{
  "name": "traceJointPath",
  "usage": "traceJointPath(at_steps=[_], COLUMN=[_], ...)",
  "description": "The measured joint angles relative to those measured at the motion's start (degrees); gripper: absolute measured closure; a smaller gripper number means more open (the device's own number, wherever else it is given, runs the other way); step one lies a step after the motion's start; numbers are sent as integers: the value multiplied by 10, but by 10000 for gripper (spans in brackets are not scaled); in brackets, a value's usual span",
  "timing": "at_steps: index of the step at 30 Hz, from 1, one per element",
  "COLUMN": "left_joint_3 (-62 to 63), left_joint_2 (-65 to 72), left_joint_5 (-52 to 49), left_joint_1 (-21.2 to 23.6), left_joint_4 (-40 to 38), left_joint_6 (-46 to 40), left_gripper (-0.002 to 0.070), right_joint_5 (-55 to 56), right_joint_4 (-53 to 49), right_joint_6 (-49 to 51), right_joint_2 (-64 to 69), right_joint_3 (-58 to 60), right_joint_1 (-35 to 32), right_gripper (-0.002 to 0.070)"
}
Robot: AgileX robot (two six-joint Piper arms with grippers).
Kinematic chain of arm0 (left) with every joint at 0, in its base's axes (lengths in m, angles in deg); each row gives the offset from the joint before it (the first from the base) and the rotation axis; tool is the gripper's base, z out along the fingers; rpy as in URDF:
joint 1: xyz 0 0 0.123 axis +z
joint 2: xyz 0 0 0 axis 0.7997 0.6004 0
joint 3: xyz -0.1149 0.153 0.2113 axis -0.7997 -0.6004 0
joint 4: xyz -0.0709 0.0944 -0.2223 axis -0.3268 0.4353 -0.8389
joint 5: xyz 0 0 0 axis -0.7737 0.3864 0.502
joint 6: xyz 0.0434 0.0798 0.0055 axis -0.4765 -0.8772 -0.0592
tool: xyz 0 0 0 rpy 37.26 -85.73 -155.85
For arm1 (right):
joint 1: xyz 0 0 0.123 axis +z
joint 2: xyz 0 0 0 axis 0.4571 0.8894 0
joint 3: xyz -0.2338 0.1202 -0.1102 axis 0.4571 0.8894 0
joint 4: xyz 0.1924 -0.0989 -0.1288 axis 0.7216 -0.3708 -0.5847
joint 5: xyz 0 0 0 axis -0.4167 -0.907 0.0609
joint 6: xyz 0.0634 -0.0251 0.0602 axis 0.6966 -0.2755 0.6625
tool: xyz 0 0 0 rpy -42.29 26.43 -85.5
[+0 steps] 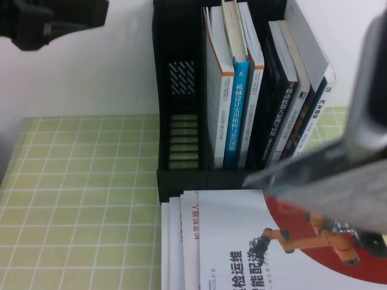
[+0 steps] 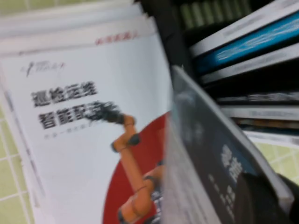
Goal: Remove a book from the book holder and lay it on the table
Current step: Place the picked book on the book
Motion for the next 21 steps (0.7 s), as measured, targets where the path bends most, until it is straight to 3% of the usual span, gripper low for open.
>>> traceJointPath(at_steps=[8,18,21], left_joint_3=[-16,-17,-17], left_joint_2=[0,0,0], left_joint_5=[-1,-2,-2], left_joint_1=[0,0,0], left_joint_4=[1,1,1], left_joint_6=[11,12,12], left_gripper=[300,327,330], right_joint_5=[167,262,271], right_joint_4=[-161,-192,-183], right_joint_6=[209,257,256], right_joint_2=[50,216,230], right_joint_3=[171,190,186], right_joint_1=[182,203,203], right_gripper=[650,650,620])
